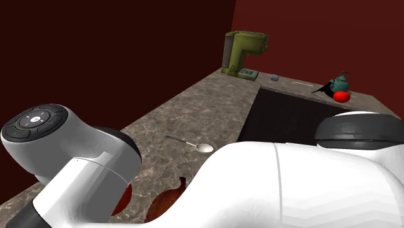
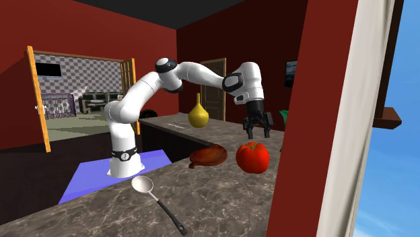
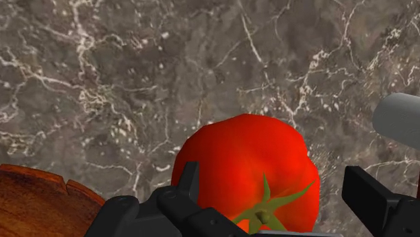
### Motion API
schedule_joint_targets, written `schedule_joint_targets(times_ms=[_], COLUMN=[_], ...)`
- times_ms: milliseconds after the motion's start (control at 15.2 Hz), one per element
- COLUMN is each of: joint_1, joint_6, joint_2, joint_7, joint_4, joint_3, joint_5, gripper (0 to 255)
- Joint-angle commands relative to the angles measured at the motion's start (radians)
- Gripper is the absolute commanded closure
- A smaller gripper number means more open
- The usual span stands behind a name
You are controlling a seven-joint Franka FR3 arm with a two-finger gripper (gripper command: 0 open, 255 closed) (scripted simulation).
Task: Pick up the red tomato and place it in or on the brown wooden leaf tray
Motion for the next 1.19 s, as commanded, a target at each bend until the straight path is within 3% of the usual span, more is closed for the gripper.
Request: schedule_joint_targets(times_ms=[0,330,396,990,1056,1122], joint_1=[-0.004,-0.004,-0.004,0.005,0.005,-0.051], joint_6=[0.004,0.004,0.004,0.011,0.011,-0.082], joint_2=[-0.003,-0.003,-0.003,0.004,0.004,-0.02], joint_7=[-0.001,-0.001,-0.001,-0.005,-0.005,-0.035], joint_4=[0.0,0.0,0.0,-0.005,-0.005,0.066], joint_3=[0.004,0.004,0.004,-0.002,-0.002,0.018], joint_5=[0.003,0.003,0.003,0.003,0.003,-0.05], gripper=[0,0,255,255,0,0])
